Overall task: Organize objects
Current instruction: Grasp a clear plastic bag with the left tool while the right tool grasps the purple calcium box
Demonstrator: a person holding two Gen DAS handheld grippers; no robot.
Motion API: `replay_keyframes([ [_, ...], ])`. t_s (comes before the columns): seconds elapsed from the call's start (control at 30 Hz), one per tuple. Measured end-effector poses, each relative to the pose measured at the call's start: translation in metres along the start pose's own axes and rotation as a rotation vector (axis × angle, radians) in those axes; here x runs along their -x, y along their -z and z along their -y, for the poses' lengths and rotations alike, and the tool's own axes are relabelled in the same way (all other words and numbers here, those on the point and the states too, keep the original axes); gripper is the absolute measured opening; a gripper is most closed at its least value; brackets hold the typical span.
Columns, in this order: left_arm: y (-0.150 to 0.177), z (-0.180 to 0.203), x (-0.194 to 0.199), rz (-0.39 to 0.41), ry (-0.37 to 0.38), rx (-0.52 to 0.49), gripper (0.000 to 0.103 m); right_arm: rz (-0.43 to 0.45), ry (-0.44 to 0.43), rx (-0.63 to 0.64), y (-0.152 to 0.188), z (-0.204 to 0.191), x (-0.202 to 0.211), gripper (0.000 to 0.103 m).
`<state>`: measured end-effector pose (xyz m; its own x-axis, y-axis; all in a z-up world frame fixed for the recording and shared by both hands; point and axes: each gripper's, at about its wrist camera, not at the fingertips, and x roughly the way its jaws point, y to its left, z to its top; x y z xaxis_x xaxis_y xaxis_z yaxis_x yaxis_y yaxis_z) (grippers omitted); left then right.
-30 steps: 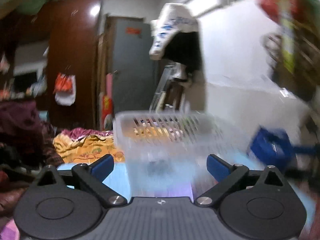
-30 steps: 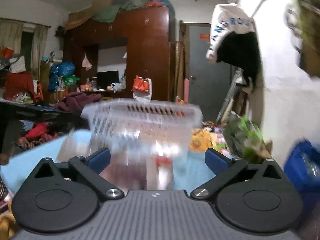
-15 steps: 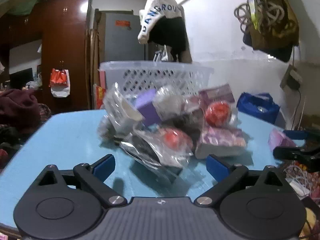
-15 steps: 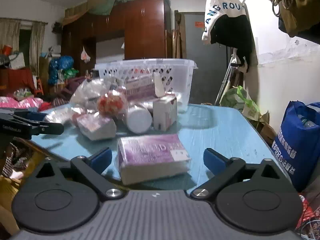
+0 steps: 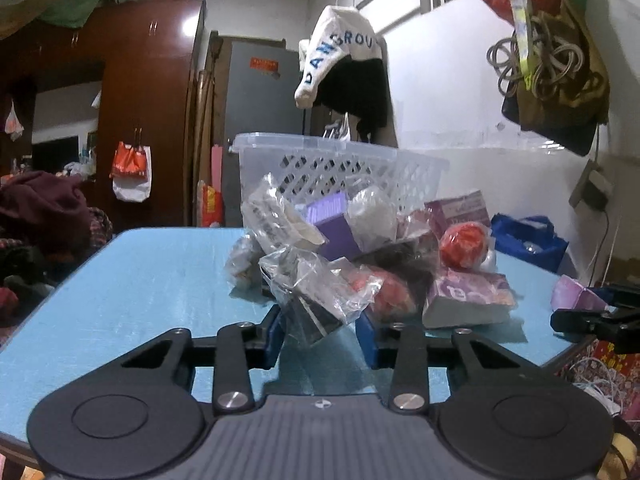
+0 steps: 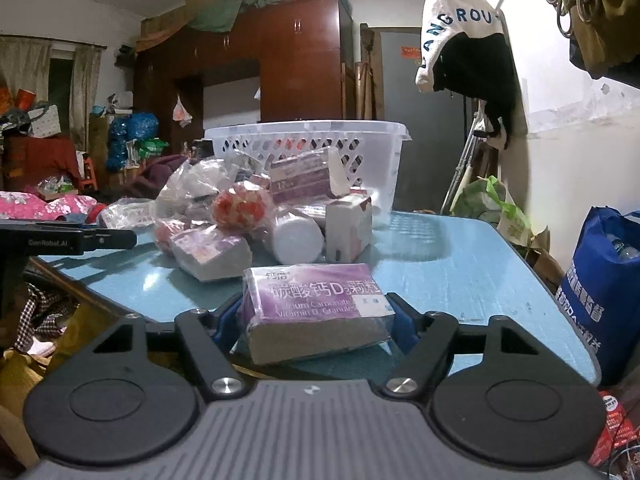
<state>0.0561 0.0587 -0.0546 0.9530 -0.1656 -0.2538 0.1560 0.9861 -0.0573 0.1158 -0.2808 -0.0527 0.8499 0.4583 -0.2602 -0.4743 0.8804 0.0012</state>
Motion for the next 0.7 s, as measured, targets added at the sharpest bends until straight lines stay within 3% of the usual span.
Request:
replay_keyframes([
  [0.33, 0.003, -0.002, 0.001, 0.018, -0.005, -0.02, 0.041, 0.003, -0.004, -0.01, -0.001, 0.002, -0.001, 0.075],
  [0.7, -0.004, -0.001, 0.017, 0.106, 0.003, -0.027, 0.04, 0.047, -0.013, -0.027, -0.012, 0.002, 0.003, 0.075],
])
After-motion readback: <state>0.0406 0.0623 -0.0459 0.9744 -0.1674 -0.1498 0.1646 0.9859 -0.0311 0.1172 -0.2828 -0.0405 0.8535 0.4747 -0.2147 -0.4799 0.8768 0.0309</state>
